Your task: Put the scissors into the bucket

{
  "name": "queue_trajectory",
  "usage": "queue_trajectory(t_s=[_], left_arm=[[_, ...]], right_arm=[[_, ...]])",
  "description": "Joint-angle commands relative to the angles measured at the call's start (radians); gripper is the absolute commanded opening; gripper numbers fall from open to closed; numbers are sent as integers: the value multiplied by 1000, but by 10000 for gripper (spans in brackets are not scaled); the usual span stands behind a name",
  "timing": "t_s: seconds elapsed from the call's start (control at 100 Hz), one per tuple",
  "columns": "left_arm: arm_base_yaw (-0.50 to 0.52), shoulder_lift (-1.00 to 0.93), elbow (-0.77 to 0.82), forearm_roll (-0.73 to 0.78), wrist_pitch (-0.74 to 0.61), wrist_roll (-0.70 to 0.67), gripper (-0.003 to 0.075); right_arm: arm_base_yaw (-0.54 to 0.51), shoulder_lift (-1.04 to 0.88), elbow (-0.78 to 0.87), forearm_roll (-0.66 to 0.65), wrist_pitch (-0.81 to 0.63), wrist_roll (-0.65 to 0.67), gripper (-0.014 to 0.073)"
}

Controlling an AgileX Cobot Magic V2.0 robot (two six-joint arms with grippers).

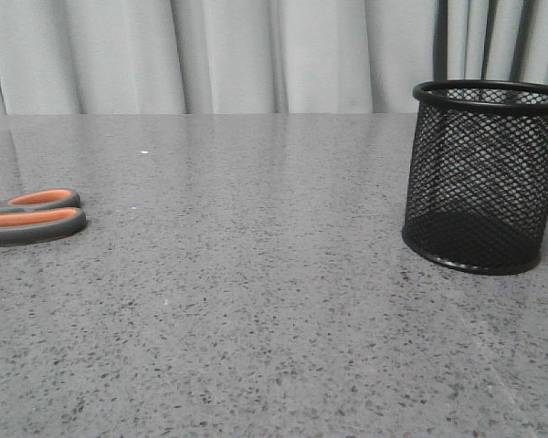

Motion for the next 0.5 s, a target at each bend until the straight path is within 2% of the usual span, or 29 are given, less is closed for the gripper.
queue_trajectory(t_s=[0.0,0.15,0.24,0.3,0.35,0.41,0.49], left_arm=[[0,-28,45,-228,-168,-6,-20],[0,-28,43,-623,-221,-6,-20],[0,-28,40,-738,-201,-6,-19],[0,-28,15,-730,-156,-4,-13],[0,-25,-31,-654,-82,28,27],[0,-11,-106,-525,17,71,128],[0,29,-192,-402,74,82,274]], right_arm=[[2,-17,11,45,-42,-6,-71],[2,-17,9,66,-39,-6,-71],[2,-15,-11,81,-32,-6,-69],[2,-13,-49,78,11,-6,-43],[2,-3,-90,65,57,-6,12],[2,22,-148,37,117,-6,108],[2,69,-219,-2,179,-6,296]])
